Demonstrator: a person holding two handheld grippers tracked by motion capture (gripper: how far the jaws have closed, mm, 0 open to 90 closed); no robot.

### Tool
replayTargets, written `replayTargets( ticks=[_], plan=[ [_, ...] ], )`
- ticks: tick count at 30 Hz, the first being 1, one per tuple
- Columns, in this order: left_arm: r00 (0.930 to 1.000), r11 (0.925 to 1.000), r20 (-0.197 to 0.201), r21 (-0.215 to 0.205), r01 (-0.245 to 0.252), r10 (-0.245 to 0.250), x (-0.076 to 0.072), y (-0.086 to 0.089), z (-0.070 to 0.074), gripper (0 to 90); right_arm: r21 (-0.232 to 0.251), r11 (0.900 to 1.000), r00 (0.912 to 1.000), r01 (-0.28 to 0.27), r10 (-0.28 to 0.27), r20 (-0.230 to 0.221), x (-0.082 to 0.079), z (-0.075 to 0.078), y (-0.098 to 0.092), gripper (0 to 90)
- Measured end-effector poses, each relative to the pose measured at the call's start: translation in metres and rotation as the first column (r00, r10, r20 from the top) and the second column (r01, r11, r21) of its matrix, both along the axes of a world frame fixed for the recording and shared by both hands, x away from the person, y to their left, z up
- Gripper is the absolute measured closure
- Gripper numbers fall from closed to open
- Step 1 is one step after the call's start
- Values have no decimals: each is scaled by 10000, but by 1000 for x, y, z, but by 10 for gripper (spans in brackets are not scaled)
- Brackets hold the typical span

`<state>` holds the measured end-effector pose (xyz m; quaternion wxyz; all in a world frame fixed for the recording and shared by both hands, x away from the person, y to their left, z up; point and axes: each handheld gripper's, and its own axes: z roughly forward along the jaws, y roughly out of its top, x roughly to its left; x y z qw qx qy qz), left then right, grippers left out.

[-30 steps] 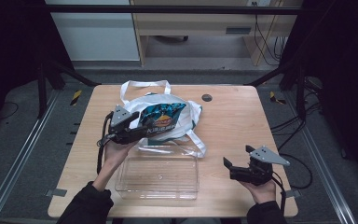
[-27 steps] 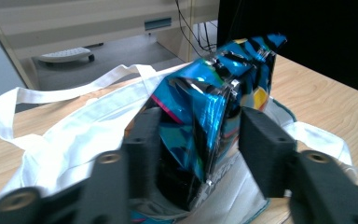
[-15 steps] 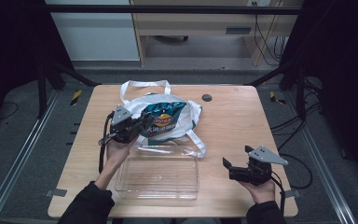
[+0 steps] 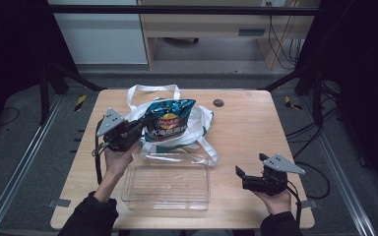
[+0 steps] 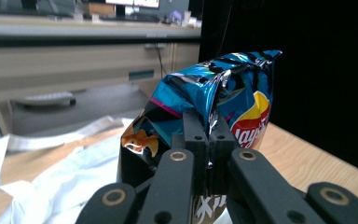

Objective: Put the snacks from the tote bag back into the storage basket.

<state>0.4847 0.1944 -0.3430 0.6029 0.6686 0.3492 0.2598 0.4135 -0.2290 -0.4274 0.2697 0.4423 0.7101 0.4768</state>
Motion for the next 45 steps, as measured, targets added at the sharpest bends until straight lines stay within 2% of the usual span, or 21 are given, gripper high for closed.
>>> replayTargets(
  ticks=[9,19,25,30,35,45],
  plan=[
    [9989,9985,360,-457,312,-296,-16,2,18,893,1,10000,10000,8,-8,0,0,0,0,55],
    [9959,9969,781,-608,505,-457,-38,4,34,894,115,9999,10000,26,-26,-14,-1,1,0,55],
    [9959,9935,745,-980,583,-510,-56,10,41,895,86,10000,10000,51,-51,48,-2,1,-2,54],
    [9942,9923,876,-1010,719,-631,-71,12,42,894,153,9999,9999,20,-22,113,-4,2,-2,55],
    [9938,9920,813,-953,831,-754,-82,13,40,894,142,9999,9999,15,-17,129,-5,2,-3,55],
    [9950,9935,176,-545,996,-988,-98,12,19,894,152,9999,10000,34,-35,91,-7,1,-4,56]
  ],
)
